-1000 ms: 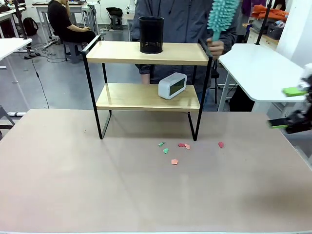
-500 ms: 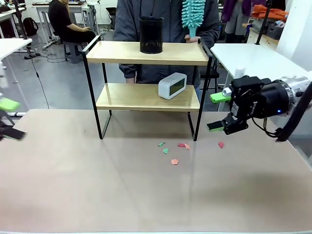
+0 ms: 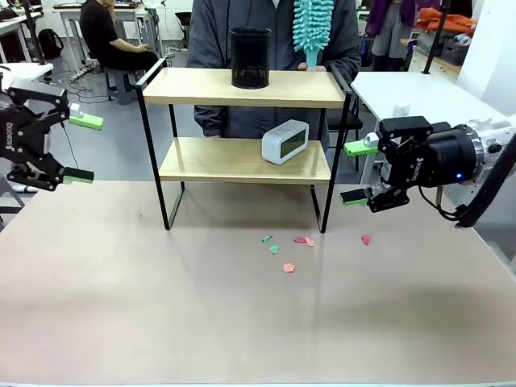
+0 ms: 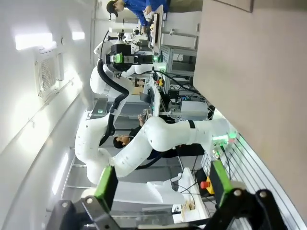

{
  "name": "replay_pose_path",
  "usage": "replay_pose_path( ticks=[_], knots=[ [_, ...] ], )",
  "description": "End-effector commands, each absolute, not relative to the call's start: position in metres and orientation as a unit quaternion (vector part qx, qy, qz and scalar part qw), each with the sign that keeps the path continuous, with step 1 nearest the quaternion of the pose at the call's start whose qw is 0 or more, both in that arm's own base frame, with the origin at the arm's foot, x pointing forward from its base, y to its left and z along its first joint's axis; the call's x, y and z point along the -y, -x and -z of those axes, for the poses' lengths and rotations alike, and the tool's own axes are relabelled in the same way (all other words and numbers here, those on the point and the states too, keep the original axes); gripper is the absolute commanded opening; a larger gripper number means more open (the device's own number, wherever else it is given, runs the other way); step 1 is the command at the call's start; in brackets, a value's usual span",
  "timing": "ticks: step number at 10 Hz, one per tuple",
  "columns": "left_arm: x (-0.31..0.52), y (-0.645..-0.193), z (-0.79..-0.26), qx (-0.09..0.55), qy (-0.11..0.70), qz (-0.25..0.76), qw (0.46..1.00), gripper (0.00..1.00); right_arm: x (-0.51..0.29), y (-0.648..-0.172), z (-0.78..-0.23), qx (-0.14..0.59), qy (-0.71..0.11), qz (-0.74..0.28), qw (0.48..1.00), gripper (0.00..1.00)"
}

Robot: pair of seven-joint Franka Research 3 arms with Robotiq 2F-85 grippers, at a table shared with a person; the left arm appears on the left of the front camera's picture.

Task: Clean the shelf.
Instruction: Hand the Duster back to the human.

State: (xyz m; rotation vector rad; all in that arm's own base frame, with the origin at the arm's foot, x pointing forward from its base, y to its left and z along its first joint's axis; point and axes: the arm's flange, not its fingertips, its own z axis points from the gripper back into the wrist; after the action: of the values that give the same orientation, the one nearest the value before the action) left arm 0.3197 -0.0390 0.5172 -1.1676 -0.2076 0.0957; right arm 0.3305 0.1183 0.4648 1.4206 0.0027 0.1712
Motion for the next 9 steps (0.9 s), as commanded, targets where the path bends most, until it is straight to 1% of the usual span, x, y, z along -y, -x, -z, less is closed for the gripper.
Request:
replay_pose_path(
  ticks=[1,9],
  knots=[
    [0.0282,-0.3084,-0.5107,0.080,0.552,0.015,0.830,1.00,-0.1189,-0.3289,-0.4629,-0.008,-0.655,-0.087,0.751,1.00],
    [0.0282,-0.3084,-0.5107,0.080,0.552,0.015,0.830,1.00,-0.1189,-0.3289,-0.4629,-0.008,-0.655,-0.087,0.751,1.00]
  ],
)
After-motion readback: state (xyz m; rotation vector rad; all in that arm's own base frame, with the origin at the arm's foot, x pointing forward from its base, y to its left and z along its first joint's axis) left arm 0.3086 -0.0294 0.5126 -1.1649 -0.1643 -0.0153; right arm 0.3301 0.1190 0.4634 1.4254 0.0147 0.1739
